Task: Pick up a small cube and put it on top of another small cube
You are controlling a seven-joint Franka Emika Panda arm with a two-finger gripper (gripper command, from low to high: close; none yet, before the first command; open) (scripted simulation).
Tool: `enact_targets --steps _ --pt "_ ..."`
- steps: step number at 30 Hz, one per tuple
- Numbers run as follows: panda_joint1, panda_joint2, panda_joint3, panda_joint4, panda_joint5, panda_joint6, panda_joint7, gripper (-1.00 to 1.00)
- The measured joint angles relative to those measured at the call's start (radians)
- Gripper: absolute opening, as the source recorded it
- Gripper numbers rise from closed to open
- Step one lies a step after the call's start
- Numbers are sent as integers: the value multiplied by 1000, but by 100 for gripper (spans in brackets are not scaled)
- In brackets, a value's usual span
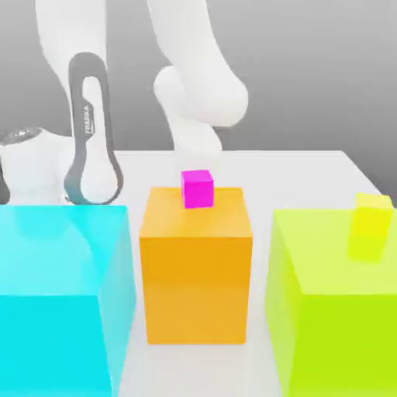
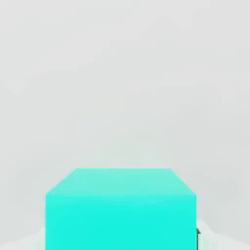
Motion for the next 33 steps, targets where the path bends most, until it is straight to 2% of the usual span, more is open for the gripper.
enact_targets --steps 6,14,16,23,33 --pt "-4 -188 -25 -28 -82 -151 53 -100" --pt "-48 -425 -13 92 -251 -325 86 -100" --pt "-10 -450 28 150 -258 -389 77 -100" --pt "226 -385 254 367 -188 -605 44 -100" --pt "512 -347 509 580 -140 -842 40 -100"
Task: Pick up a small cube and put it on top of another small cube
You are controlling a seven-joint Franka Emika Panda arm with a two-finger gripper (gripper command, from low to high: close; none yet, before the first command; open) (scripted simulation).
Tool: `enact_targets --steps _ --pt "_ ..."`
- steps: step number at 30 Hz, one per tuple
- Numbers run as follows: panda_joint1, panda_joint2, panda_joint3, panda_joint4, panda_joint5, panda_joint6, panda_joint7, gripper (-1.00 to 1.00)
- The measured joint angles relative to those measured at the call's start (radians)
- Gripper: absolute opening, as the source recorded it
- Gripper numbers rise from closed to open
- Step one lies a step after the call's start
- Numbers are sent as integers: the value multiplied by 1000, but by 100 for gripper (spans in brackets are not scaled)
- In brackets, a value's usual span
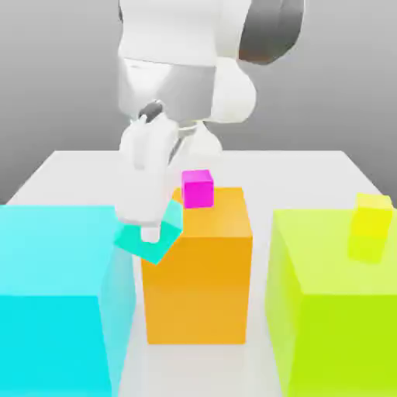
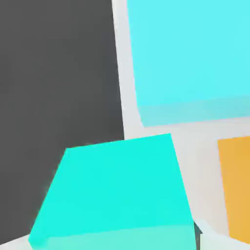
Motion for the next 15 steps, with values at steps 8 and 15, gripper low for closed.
enact_targets --steps 8,15 --pt "332 137 181 226 9 -170 64 -100" --pt "358 224 178 175 -30 -61 112 100"
